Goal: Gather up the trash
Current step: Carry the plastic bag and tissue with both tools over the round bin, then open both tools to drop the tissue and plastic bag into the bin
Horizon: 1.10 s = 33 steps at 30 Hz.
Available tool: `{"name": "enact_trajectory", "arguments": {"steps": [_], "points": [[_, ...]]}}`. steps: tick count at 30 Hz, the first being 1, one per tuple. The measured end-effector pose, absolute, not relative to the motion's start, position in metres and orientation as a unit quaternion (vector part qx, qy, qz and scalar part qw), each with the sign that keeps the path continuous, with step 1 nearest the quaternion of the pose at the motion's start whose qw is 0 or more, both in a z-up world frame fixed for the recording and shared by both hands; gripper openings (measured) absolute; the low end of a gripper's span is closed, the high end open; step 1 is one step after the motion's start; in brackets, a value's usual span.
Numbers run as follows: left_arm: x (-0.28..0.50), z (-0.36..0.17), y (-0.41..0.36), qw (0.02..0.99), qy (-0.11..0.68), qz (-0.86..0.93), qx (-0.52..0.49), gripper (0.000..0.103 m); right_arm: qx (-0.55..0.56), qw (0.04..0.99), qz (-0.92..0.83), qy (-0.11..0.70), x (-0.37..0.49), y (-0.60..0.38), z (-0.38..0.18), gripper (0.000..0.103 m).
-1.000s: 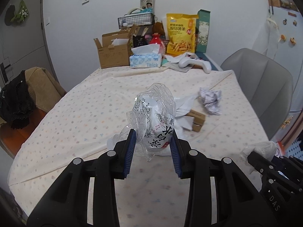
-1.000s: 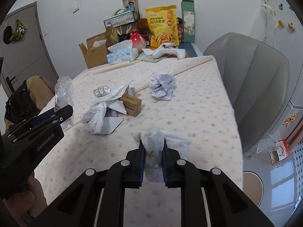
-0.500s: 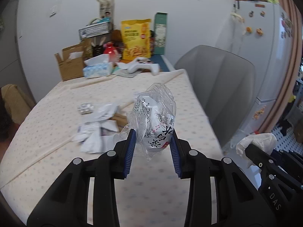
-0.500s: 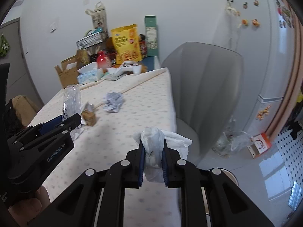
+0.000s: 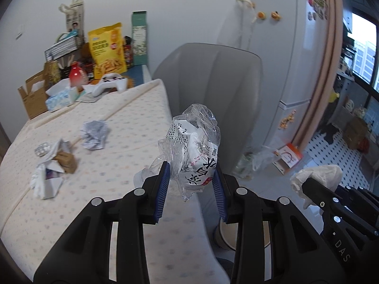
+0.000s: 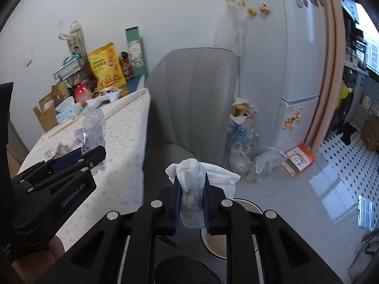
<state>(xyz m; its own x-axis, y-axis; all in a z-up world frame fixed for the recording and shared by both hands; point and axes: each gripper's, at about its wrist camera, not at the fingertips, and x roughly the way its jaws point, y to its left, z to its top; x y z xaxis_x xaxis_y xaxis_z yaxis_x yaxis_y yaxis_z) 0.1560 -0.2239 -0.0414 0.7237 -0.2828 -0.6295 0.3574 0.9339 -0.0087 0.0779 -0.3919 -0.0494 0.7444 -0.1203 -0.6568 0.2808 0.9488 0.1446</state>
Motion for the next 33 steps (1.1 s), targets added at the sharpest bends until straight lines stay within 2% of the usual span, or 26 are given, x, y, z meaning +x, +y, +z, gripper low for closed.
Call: {"name": "enact_trajectory", "arguments": {"steps": [16,19,20,21,23,26,30,33], "points": [[0.175,-0.104,-0.334,0.883,0.395,-0.227,0.110,0.036,0.203,0.888,-0.135,0.389,0.080,-0.499,-0.128,0.017],[0.182,-0.116,-0.344,0.877,0.407,-0.226,0.120,0.036,0.206,0.885,-0.132,0.396,0.087,-0.507,-0.145,0.020],[0.184,-0.119,-0.347,0.875,0.411,-0.225,0.122,0.036,0.211,0.883,-0.131,0.399,0.091,-0.510,-0.151,0.023],[0.185,-0.122,-0.348,0.874,0.414,-0.224,0.124,0.036,0.212,0.881,-0.132,0.402,0.093,-0.512,-0.155,0.034],[0.190,-0.129,-0.352,0.870,0.422,-0.223,0.128,0.036,0.220,0.879,-0.130,0.402,0.098,-0.518,-0.162,0.044],[0.195,-0.137,-0.361,0.863,0.432,-0.226,0.134,0.036,0.229,0.876,-0.131,0.405,0.099,-0.525,-0.167,0.045],[0.198,-0.145,-0.374,0.854,0.442,-0.236,0.139,0.036,0.238,0.872,-0.153,0.400,0.091,-0.537,-0.165,0.060],[0.196,-0.152,-0.390,0.845,0.449,-0.252,0.146,0.036,0.258,0.863,-0.155,0.405,0.082,-0.550,-0.166,0.060]]}}
